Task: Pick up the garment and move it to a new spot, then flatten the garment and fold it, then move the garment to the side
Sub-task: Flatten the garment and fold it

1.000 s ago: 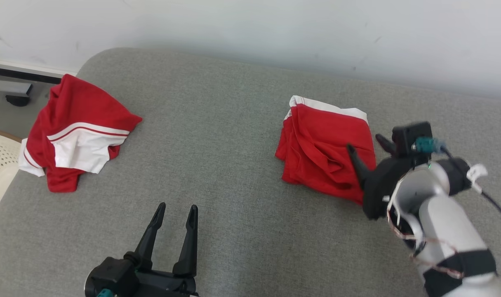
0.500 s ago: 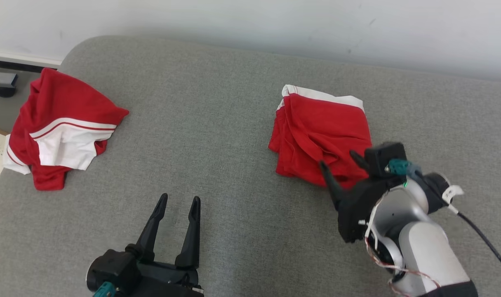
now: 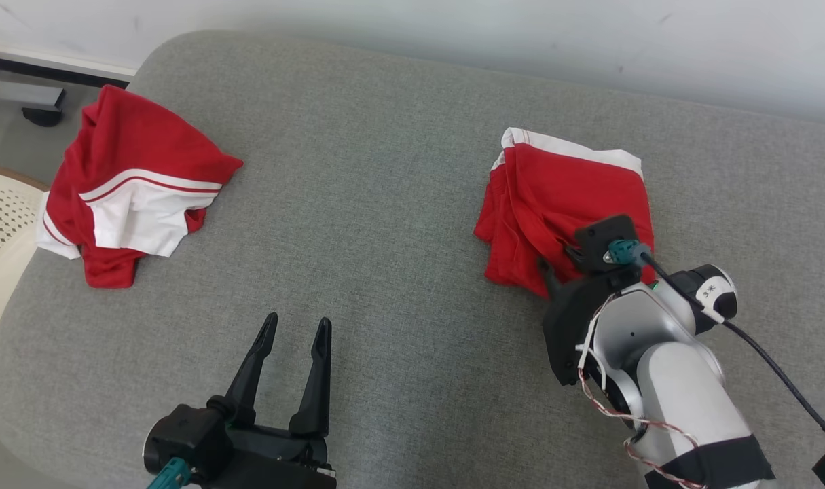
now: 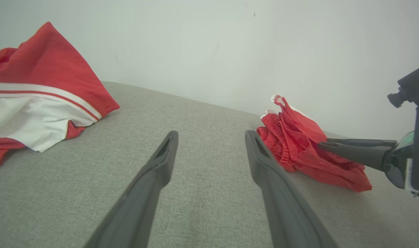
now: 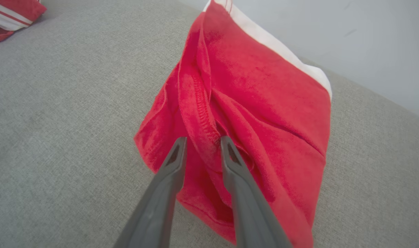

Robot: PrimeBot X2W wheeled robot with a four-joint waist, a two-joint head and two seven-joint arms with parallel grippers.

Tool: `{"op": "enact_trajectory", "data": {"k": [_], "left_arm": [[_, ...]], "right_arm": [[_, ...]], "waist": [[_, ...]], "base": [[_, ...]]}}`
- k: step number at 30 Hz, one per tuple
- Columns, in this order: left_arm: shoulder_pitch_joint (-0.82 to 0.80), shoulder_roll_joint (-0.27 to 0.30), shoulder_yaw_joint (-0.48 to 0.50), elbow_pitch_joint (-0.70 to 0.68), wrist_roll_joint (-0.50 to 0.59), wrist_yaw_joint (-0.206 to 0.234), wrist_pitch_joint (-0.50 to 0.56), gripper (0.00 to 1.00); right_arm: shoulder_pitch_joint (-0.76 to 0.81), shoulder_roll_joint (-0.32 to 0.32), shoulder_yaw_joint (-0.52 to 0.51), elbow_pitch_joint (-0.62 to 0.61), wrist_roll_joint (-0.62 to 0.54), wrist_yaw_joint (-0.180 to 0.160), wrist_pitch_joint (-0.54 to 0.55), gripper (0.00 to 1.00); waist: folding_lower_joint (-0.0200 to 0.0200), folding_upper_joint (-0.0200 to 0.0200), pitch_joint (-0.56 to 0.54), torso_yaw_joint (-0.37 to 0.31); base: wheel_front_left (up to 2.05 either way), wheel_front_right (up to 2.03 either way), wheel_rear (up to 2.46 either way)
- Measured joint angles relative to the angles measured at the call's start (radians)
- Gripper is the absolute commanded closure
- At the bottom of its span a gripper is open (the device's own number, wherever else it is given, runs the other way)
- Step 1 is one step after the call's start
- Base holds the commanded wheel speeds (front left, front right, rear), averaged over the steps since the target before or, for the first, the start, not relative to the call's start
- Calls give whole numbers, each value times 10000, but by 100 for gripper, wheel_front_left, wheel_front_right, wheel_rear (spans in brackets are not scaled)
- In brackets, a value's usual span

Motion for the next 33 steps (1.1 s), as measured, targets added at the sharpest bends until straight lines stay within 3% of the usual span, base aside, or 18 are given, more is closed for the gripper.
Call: {"op": "enact_trajectory", "data": {"k": [4,9,13,14,20,24,33], "left_arm": [[-5,4,15,-15,-2,0,0,0],[-5,6,58,-52,-4,0,0,0],[-10,6,79,-67,-2,0,0,0],[-40,4,69,-61,-2,0,0,0],[-163,0,17,-35,-2,0,0,0],[-161,2,19,-12,-4,0,0,0],[-128,21,58,8,-15,0,0,0]], "right_arm": [[326,19,63,-311,-334,0,-4,42],[837,12,44,-930,-616,0,2,44],[965,-69,23,-1085,-826,0,-6,52],[940,-82,4,-1049,-938,0,-88,58],[609,-104,84,-617,-1137,0,-314,69],[536,-123,138,-387,-1292,0,-456,100],[463,-109,259,-203,-1298,0,-679,100]], "waist": [[-1,0,81,90],[0,0,179,71],[0,0,238,-4],[1,0,264,-29],[0,0,288,-16],[0,0,244,47],[0,0,68,112]], "base": [[0,0,0],[0,0,0],[0,0,0],[0,0,0],[0,0,0],[0,0,0],[0,0,0]]}}
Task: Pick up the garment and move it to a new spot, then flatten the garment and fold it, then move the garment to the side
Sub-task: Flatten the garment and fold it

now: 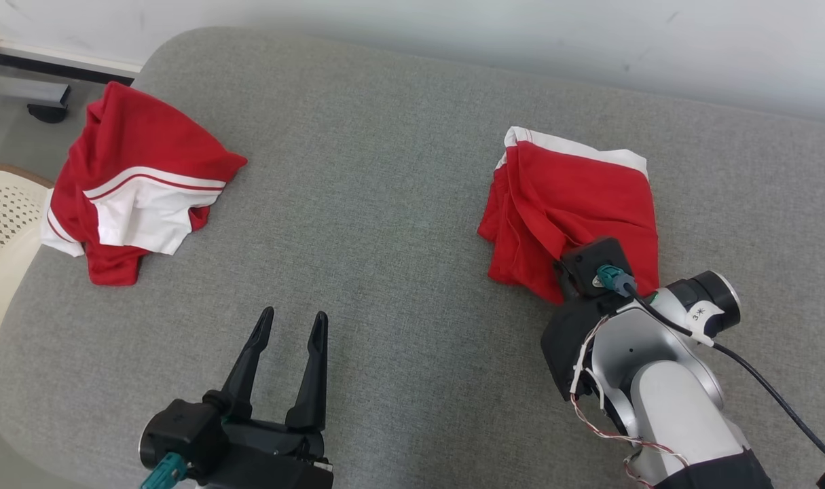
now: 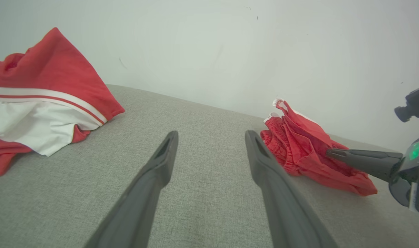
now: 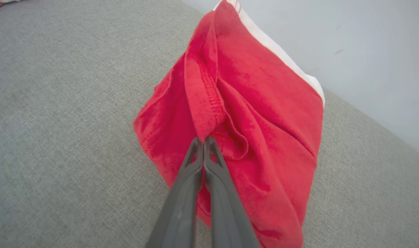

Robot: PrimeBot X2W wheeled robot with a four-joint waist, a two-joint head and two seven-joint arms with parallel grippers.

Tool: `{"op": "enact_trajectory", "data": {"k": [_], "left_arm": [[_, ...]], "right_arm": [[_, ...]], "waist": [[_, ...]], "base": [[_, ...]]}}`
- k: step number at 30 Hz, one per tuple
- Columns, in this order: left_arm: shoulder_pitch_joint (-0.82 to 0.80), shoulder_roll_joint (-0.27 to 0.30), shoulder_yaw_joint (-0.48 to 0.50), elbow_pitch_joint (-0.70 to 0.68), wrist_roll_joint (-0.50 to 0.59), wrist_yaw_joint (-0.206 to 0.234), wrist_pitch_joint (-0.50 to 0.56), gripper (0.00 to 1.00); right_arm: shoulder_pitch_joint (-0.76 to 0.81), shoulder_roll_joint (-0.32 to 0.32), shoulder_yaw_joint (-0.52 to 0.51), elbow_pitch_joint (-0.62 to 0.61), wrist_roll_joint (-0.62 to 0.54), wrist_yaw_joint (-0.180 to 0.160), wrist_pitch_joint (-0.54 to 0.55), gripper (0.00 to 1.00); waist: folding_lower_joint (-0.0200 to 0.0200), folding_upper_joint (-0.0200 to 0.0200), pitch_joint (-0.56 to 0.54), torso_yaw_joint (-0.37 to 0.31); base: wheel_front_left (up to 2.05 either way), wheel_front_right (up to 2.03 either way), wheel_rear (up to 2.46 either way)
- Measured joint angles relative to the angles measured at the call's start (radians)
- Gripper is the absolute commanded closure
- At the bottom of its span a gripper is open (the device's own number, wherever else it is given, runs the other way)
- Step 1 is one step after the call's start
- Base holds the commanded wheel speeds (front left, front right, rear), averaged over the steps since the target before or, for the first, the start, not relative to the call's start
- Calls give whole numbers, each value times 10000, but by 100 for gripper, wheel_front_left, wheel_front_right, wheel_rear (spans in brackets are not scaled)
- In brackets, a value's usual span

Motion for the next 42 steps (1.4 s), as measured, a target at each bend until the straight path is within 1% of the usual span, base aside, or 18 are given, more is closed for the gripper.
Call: {"op": "enact_trajectory", "data": {"k": [2,3,4,5,9,11,12,14,15,16,17,23,32,34,35,37,38,42], "left_arm": [[23,0,10,0,2,0,0,0],[33,0,4,0,2,0,0,0],[34,0,-4,0,2,0,0,0],[35,0,-10,0,2,0,0,0],[43,0,-19,17,4,0,0,0],[62,-2,-27,35,4,0,0,0],[81,0,-21,38,4,0,0,0],[111,-2,-12,40,6,0,0,0],[111,-2,-12,40,6,0,0,0],[112,-2,-10,42,12,0,0,0],[112,-2,-8,46,15,0,0,0],[111,-4,4,52,15,0,0,0],[109,-2,-12,75,13,0,0,0],[101,-4,-58,96,10,0,0,0],[99,-4,-69,96,0,0,0,0],[100,-8,-50,100,-2,0,0,0],[101,-4,-25,104,-6,0,0,0],[144,-6,40,102,-15,0,0,0]], "right_arm": [[5,15,36,-21,8,0,12,100],[7,19,46,-36,17,0,21,85],[11,23,54,-52,17,0,35,59],[20,25,67,-73,19,0,56,54],[80,46,75,-155,35,0,67,58],[90,52,71,-194,35,0,71,71],[91,56,71,-207,35,0,73,71],[93,69,63,-226,35,0,81,78],[93,69,63,-226,35,0,81,84],[93,71,61,-226,35,0,123,97],[94,75,58,-222,35,0,155,100],[88,88,217,-228,75,0,90,100],[-314,128,1124,92,566,0,48,100],[-401,132,1515,332,980,0,15,98],[-423,134,1649,378,1133,0,17,92],[-469,140,1854,370,1511,0,-31,35],[-472,144,1921,307,1768,0,-86,0],[-504,157,1766,-278,2527,0,-353,0]], "waist": [[0,0,-31,-18],[0,0,-44,-25],[0,0,-54,-29],[0,0,-63,-30],[0,0,-88,-24],[0,0,-101,-16],[0,0,-104,-13],[0,0,-104,-13],[0,0,-104,-13],[0,0,-105,-13],[0,0,-105,-13],[0,0,-107,0],[0,0,-81,-8],[0,0,-81,36],[0,0,-84,56],[0,0,-105,86],[0,0,-120,95],[0,0,-177,73]], "base": [[0,0,0],[0,0,0],[0,0,0],[0,0,0],[0,0,0],[0,0,0],[0,0,0],[0,0,0],[0,0,0],[0,0,0],[0,0,0],[0,0,0],[0,0,0],[0,0,0],[0,0,0],[0,0,0],[0,0,0],[0,0,0]]}}
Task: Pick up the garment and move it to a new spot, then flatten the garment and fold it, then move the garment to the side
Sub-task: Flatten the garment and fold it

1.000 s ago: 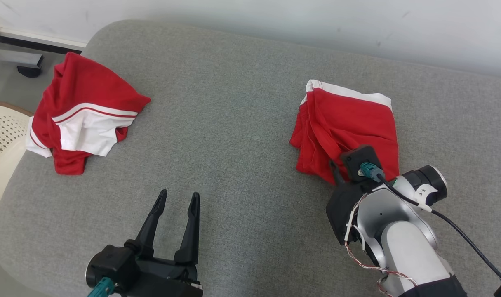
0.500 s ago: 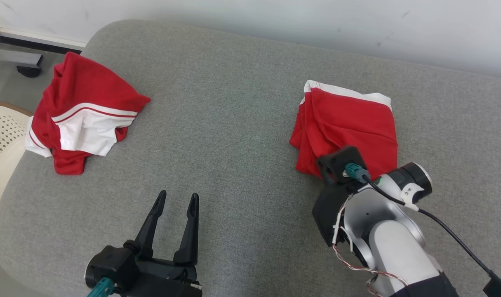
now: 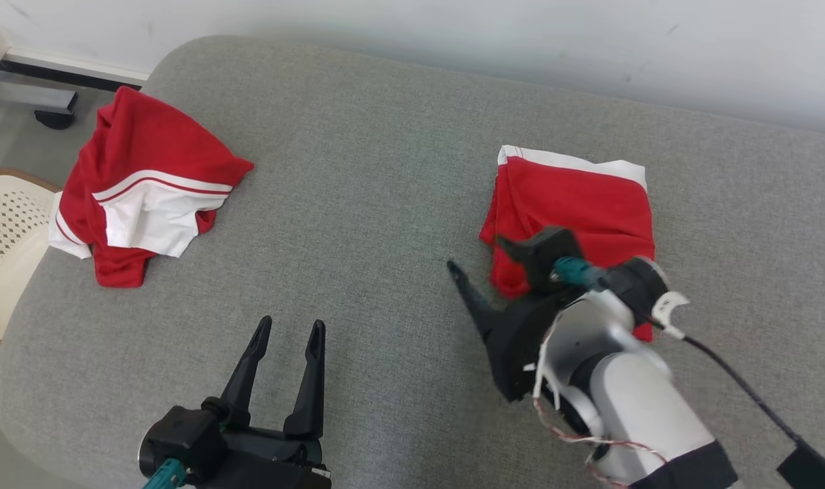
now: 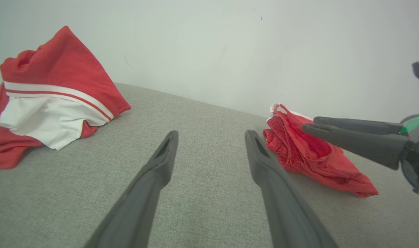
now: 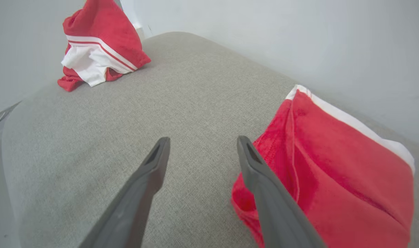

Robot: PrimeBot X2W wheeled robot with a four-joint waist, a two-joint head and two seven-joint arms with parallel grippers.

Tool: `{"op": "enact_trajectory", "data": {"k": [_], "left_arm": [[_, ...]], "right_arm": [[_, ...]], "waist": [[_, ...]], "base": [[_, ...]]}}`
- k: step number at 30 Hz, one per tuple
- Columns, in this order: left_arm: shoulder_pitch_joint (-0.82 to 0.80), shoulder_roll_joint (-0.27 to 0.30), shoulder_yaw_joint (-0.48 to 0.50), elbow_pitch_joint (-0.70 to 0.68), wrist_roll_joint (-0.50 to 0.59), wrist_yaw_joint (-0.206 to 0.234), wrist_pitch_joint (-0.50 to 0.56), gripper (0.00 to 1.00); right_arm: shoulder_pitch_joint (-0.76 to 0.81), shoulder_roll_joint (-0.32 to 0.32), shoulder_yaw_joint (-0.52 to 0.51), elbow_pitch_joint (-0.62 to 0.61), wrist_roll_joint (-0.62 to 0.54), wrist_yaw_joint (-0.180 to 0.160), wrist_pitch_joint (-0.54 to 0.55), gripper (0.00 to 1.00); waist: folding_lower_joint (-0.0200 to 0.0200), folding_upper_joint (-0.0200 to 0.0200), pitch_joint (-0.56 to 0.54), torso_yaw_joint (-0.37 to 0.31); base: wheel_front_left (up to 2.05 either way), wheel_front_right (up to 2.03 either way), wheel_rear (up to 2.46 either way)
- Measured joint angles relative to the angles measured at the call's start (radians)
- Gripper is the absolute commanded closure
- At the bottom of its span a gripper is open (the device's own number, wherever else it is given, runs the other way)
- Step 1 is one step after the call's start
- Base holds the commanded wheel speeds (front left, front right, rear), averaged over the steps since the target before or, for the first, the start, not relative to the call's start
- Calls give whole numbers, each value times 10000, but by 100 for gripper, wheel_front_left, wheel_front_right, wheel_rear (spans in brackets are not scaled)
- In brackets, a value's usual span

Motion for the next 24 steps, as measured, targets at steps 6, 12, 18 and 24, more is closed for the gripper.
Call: {"op": "enact_trajectory", "data": {"k": [6,12,18,24], "left_arm": [[24,-8,38,-35,2,0,0,0],[27,-19,6,-105,31,0,0,0],[-24,-31,-121,-111,36,0,0,0],[-22,-36,-144,-61,25,0,0,0]], "right_arm": [[220,0,-1448,-999,-658,0,25,7],[972,-8,-2109,-1099,-1453,0,370,79],[888,-2,-2069,-516,-1825,0,148,100],[728,-2,-2065,153,-2134,0,153,100]], "waist": [[0,0,-28,-139],[0,0,42,-229],[0,0,133,-172],[0,0,100,68]], "base": [[0,0,0],[0,0,0],[0,0,0],[0,0,0]]}}
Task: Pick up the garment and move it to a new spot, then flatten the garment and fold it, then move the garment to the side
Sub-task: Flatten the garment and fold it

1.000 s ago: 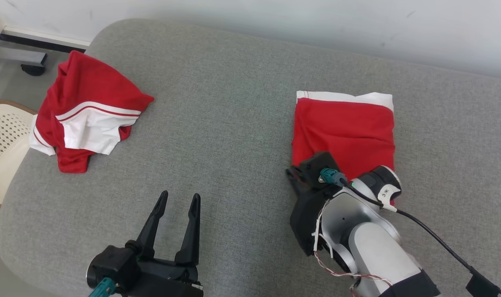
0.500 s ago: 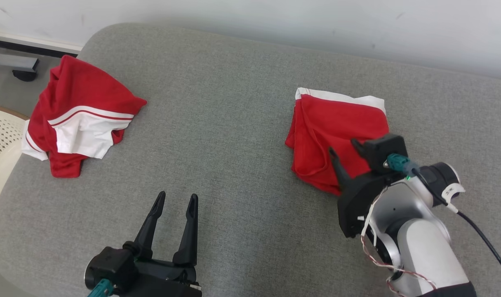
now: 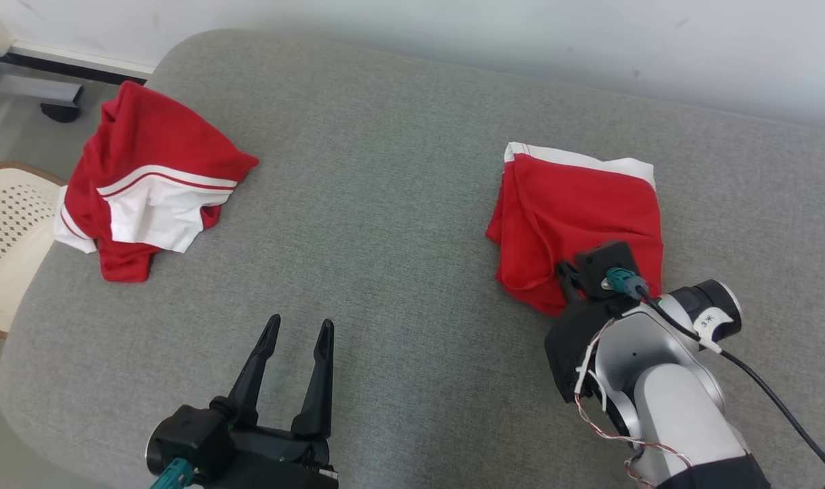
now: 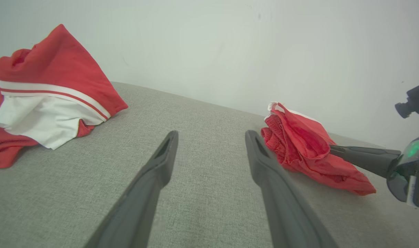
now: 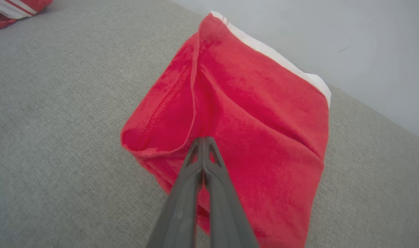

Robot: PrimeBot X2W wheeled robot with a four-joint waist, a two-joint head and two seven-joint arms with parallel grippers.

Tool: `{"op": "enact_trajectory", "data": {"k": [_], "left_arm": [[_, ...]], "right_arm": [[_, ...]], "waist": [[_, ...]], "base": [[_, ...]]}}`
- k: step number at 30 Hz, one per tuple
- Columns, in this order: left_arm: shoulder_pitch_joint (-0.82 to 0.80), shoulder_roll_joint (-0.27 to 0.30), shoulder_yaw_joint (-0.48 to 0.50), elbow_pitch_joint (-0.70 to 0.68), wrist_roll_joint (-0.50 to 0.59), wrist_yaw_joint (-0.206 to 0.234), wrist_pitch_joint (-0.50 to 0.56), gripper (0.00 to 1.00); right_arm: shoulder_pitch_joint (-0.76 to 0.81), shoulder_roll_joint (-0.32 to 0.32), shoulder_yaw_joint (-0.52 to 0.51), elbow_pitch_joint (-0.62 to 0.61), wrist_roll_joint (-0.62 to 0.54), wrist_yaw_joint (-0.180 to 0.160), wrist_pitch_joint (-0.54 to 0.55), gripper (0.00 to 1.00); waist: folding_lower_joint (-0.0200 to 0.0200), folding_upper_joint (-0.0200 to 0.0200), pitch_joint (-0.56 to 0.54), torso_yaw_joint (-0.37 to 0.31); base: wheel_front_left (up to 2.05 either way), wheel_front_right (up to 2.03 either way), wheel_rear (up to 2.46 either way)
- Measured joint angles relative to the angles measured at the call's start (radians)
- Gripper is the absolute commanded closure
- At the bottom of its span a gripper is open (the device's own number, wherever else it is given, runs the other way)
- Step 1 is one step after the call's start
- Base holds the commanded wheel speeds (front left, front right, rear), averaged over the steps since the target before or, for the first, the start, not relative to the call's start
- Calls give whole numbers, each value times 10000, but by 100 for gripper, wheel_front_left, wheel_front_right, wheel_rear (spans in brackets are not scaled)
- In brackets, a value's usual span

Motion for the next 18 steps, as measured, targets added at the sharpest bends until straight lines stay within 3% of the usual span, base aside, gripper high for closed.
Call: {"op": "enact_trajectory", "data": {"k": [6,18], "left_arm": [[10,-2,-38,8,-13,0,0,0],[10,-21,-59,31,-75,0,0,0]], "right_arm": [[-421,-2,226,943,-42,0,-228,100],[-1573,0,1628,2451,1630,0,-1081,100]], "waist": [[0,0,-30,193],[0,0,36,296]], "base": [[0,0,0],[0,0,0]]}}
